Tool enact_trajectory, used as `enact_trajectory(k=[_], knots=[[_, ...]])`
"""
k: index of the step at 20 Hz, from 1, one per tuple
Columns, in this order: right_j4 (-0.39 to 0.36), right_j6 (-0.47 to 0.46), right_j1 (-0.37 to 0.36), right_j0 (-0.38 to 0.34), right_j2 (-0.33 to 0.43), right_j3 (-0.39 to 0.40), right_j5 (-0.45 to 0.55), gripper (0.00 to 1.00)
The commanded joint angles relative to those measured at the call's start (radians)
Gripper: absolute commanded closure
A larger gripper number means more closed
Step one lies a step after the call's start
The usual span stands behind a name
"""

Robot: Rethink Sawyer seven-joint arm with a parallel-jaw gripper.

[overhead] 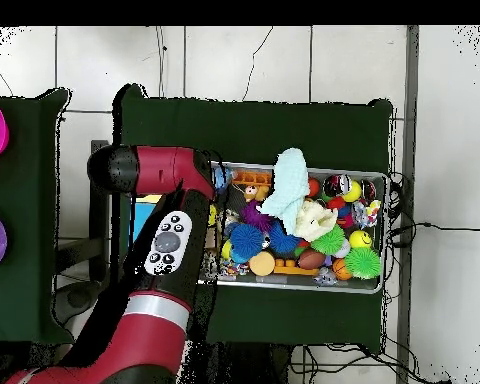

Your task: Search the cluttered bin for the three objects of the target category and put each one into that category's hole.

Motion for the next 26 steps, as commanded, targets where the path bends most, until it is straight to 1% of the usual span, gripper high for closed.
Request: enact_trajectory(k=[1,4,7,8,13,26], knots=[[-0.041,0.156,0.158,-0.112,0.006,-0.029,-0.308,1.0],[-0.043,0.151,0.156,-0.114,0.01,-0.027,-0.31,1.0],[-0.037,0.142,0.147,-0.122,0.03,-0.014,-0.317,1.0],[-0.035,0.139,0.145,-0.125,0.036,-0.009,-0.319,0.0],[-0.033,0.147,0.15,-0.12,0.026,-0.017,-0.304,0.0],[-0.037,0.132,0.147,-0.125,0.035,-0.012,-0.318,0.0]])
